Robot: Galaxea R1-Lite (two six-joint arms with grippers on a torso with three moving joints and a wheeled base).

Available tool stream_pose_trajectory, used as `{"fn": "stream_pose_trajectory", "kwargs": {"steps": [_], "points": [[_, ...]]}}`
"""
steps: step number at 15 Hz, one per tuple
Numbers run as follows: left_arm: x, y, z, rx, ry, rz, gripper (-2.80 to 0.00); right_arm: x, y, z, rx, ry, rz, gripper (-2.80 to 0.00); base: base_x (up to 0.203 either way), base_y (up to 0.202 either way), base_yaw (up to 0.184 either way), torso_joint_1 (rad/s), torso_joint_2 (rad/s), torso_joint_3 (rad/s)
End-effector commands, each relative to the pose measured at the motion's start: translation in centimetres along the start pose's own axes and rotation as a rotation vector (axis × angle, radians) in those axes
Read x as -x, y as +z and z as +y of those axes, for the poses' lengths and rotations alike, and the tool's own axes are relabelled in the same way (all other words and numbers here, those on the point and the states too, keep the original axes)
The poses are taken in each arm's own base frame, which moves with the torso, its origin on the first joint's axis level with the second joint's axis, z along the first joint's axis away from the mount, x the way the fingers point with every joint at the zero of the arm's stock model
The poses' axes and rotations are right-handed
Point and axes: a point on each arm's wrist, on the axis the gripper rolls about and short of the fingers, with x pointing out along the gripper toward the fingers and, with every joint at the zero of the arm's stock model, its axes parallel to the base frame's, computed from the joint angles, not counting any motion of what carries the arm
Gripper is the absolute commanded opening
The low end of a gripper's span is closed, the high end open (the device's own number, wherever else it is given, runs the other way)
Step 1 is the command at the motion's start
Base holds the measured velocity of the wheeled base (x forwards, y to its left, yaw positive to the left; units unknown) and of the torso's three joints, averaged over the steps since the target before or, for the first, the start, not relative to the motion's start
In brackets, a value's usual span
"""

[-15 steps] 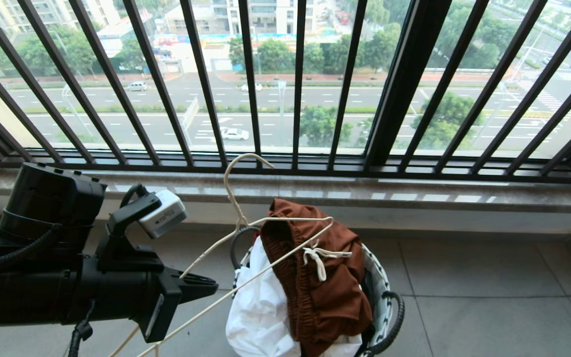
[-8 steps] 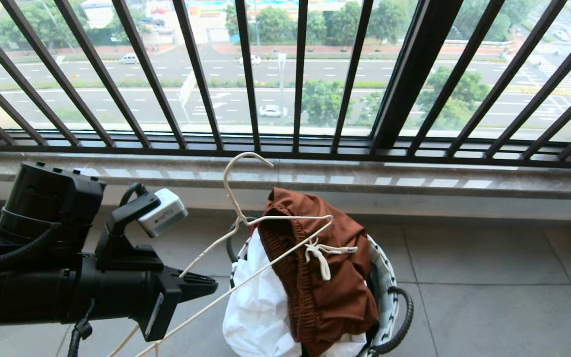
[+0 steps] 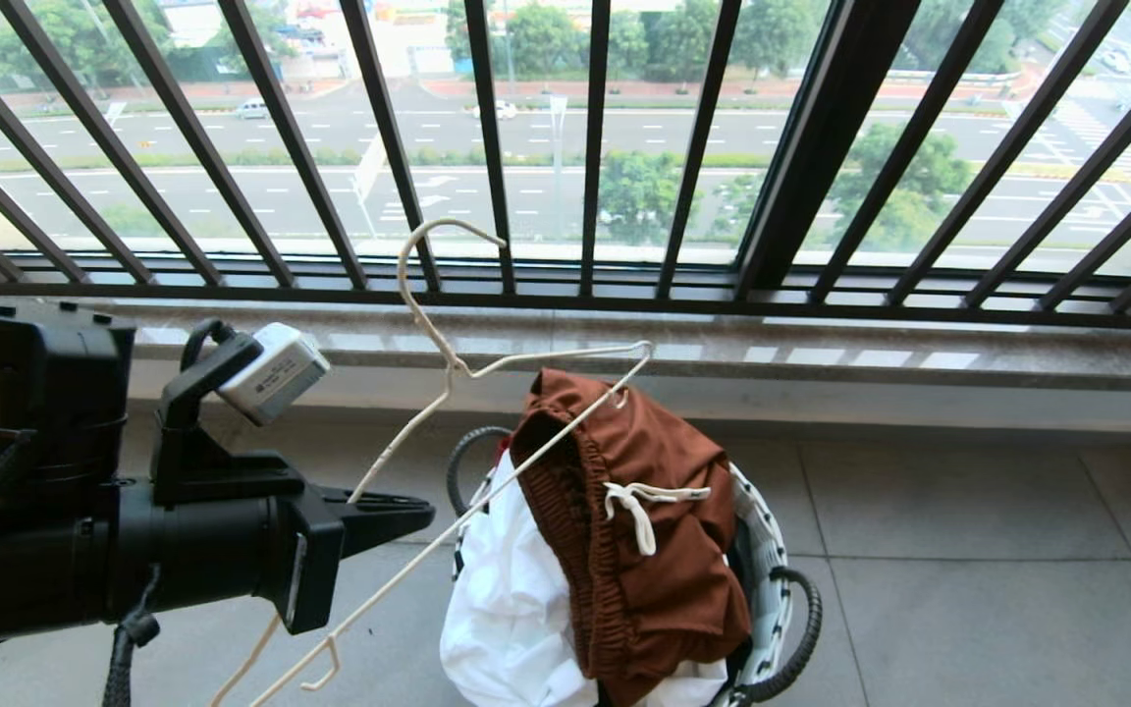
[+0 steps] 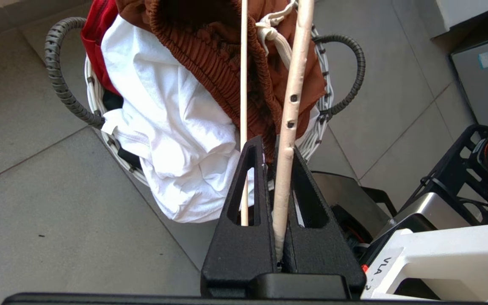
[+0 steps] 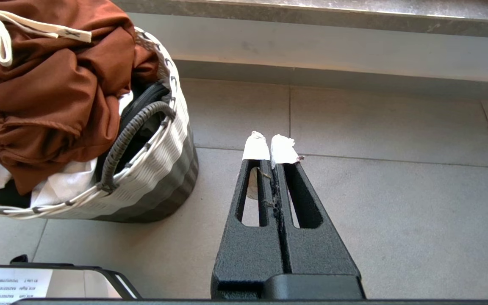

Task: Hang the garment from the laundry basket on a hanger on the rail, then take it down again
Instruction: Pick up clothes from the basket

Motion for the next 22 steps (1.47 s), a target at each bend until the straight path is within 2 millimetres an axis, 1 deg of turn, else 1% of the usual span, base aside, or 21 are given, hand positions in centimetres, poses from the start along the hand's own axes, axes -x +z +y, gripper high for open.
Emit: {"fn": "stream_pose_trajectory", "kwargs": {"steps": [1, 4, 6, 7, 9, 10, 13, 15, 17, 20, 22], "points": [[0.9, 0.3, -0.4, -0.008, -0.005, -0.033, -2.80, 0.0, 0.0, 0.0, 0.003, 0.001, 0.002, -2.80, 0.000, 0.000, 0.000, 0.000, 0.00, 0.000], [1.1, 0.4, -0.5, -0.011, -0.005, -0.042, -2.80, 0.0, 0.0, 0.0, 0.002, 0.000, 0.001, -2.80, 0.000, 0.000, 0.000, 0.000, 0.00, 0.000], [2.1, 0.6, -0.9, -0.024, -0.006, -0.075, -2.80, 0.0, 0.0, 0.0, 0.015, -0.010, 0.005, -2.80, 0.000, 0.000, 0.000, 0.000, 0.00, 0.000], [2.7, 0.7, -1.1, -0.032, -0.007, -0.095, -2.80, 0.2, 0.5, 0.0, 0.026, -0.011, -0.009, -2.80, 0.000, 0.000, 0.000, 0.000, 0.00, 0.000], [3.7, 0.9, -1.5, -0.045, -0.008, -0.128, -2.80, 1.1, 2.9, -0.1, 0.042, -0.015, -0.039, -2.80, 0.000, 0.000, 0.000, 0.000, 0.00, 0.000], [4.1, 1.0, -1.7, -0.052, -0.009, -0.145, -2.80, 1.4, 4.3, -0.1, 0.051, -0.011, -0.017, -2.80, 0.000, 0.000, 0.000, 0.000, 0.00, 0.000], [4.8, 1.1, -2.0, -0.062, -0.008, -0.170, -2.80, 0.3, 8.2, -0.1, 0.060, 0.006, 0.076, -2.80, 0.000, 0.000, 0.000, 0.000, 0.00, 0.000], [5.2, 1.3, -2.1, -0.066, -0.007, -0.185, -2.80, -1.3, 10.4, -0.1, 0.060, 0.017, 0.127, -2.80, 0.000, 0.000, 0.000, 0.000, 0.00, 0.000], [5.4, 1.6, -2.2, -0.068, -0.002, -0.200, -2.80, -3.9, 12.2, -0.1, 0.059, 0.026, 0.176, -2.80, 0.000, 0.000, 0.000, 0.000, 0.00, 0.000], [5.5, 1.8, -2.2, -0.067, 0.001, -0.206, -2.80, -9.3, 14.8, 0.0, 0.058, 0.051, 0.253, -2.80, 0.000, 0.000, 0.000, 0.000, 0.00, 0.000], [5.6, 2.8, -2.2, -0.021, 0.001, -0.231, -2.80, -13.3, 15.7, 0.9, 0.056, 0.126, 0.318, -2.80, 0.000, 0.000, 0.000, 0.000, 0.00, 0.000]]}}
